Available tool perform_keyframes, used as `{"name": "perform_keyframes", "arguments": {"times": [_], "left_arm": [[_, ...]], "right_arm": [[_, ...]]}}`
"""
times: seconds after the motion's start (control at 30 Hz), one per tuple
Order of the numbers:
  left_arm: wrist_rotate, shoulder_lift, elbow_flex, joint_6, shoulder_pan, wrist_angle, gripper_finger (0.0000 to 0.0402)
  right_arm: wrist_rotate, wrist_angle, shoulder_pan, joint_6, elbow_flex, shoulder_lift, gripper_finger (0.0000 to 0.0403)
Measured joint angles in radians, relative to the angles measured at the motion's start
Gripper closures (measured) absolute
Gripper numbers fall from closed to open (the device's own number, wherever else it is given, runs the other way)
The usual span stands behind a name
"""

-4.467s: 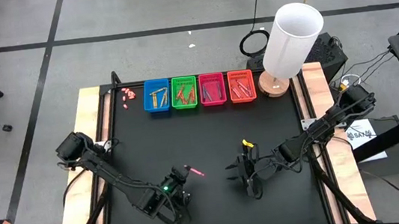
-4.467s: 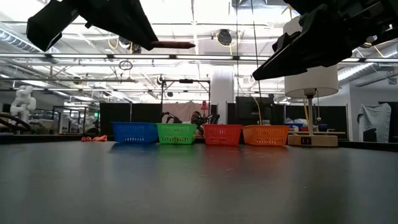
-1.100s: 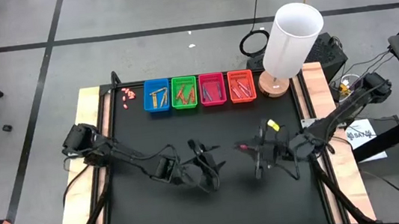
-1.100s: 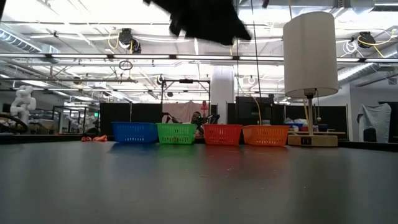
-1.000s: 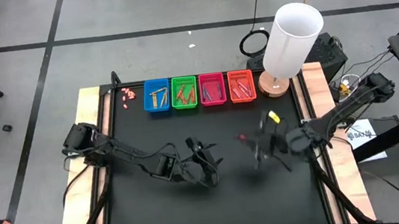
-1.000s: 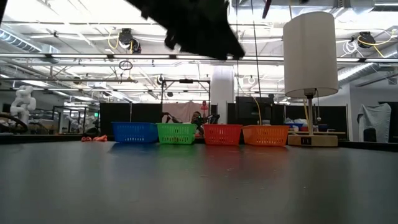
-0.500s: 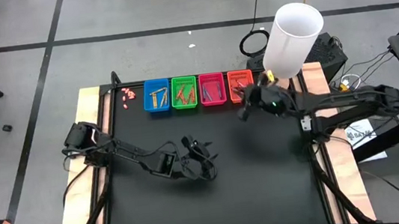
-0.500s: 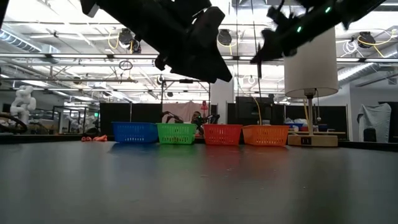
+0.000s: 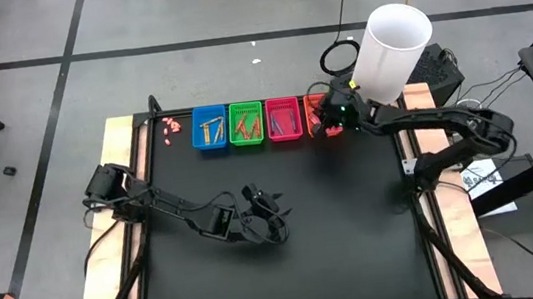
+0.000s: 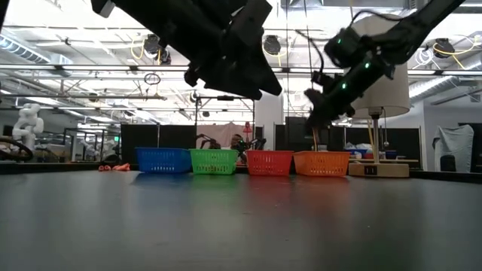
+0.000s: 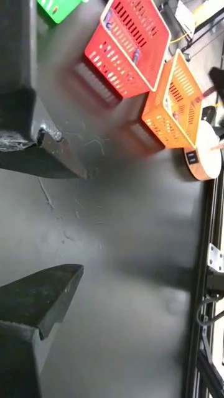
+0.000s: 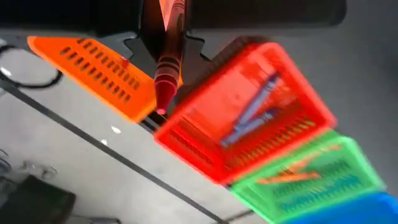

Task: Sort crayons
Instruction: Put the red crayon into the orange bin

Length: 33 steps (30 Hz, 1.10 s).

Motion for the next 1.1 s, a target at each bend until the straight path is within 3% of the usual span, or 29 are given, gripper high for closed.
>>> {"name": "perform_keyframes", "arguments": {"times": [0.4, 1.1], "left_arm": [[0.0, 0.0, 0.0, -0.003, -0.007, 0.0, 0.0172], [0.041, 0.001, 0.0, -0.001, -0.014, -0.003, 0.0172]], "right_arm": [[0.002, 0.062, -0.076, 0.033, 0.0, 0.188, 0.0389], [0.037, 0.061, -0.086, 0.111, 0.0, 0.201, 0.0378]]}}
